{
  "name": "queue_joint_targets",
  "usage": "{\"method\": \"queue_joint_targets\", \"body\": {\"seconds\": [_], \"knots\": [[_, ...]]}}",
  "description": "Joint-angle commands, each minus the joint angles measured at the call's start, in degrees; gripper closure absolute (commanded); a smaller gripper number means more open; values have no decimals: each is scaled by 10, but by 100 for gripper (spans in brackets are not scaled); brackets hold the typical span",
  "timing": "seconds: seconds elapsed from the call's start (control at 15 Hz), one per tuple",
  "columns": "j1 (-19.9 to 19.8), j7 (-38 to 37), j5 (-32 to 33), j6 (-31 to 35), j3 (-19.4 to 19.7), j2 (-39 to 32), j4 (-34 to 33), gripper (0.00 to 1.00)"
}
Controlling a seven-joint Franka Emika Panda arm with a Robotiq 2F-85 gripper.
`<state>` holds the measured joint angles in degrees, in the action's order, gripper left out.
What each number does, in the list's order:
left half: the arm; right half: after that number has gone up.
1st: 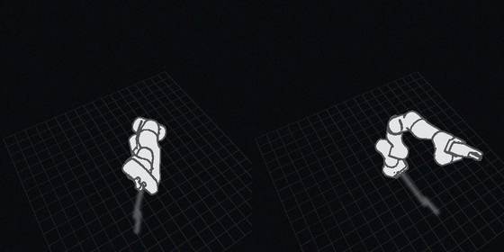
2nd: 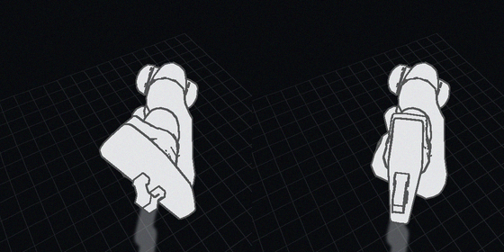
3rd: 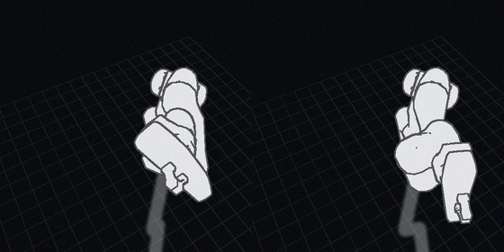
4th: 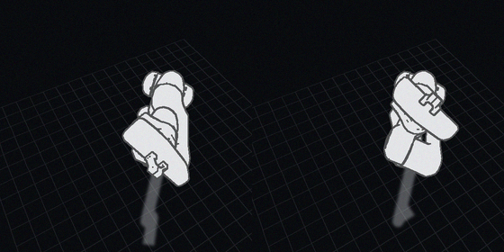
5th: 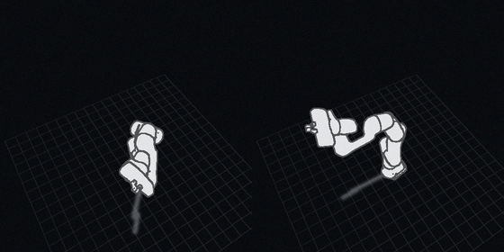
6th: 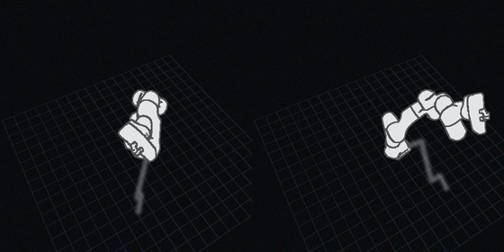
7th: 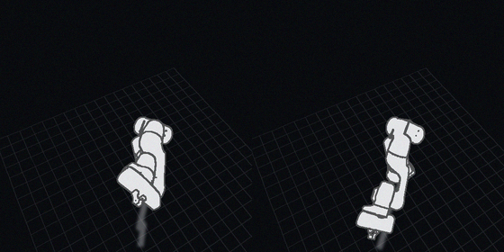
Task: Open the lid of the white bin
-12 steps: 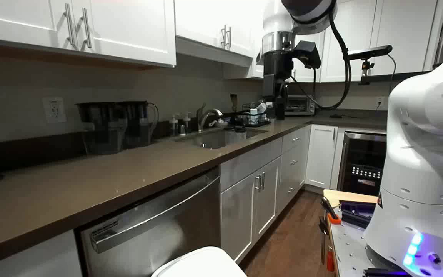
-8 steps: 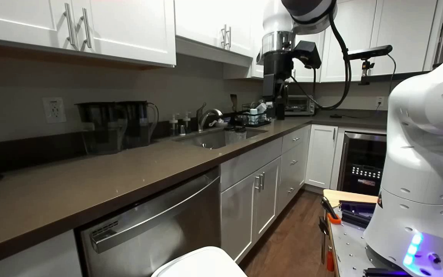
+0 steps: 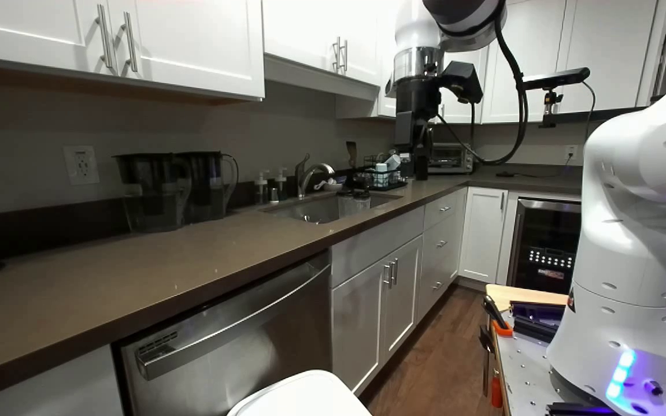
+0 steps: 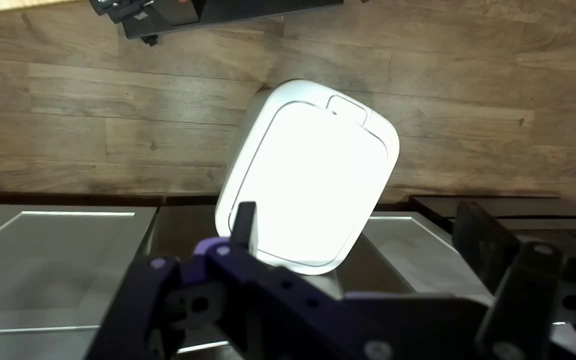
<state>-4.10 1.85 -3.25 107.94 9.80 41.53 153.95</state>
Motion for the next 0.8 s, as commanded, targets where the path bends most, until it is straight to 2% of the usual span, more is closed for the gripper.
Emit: {"method": "queue_joint_targets", "body": {"seconds": [0.0, 0.13, 0.4, 0.73], "knots": [[10, 21, -17, 50, -7, -78, -10, 0], [26, 22, -33, 92, -9, -135, -15, 0], [64, 29, -104, 192, -18, -255, -21, 0], [94, 37, -209, 294, -53, -385, -21, 0]]}}
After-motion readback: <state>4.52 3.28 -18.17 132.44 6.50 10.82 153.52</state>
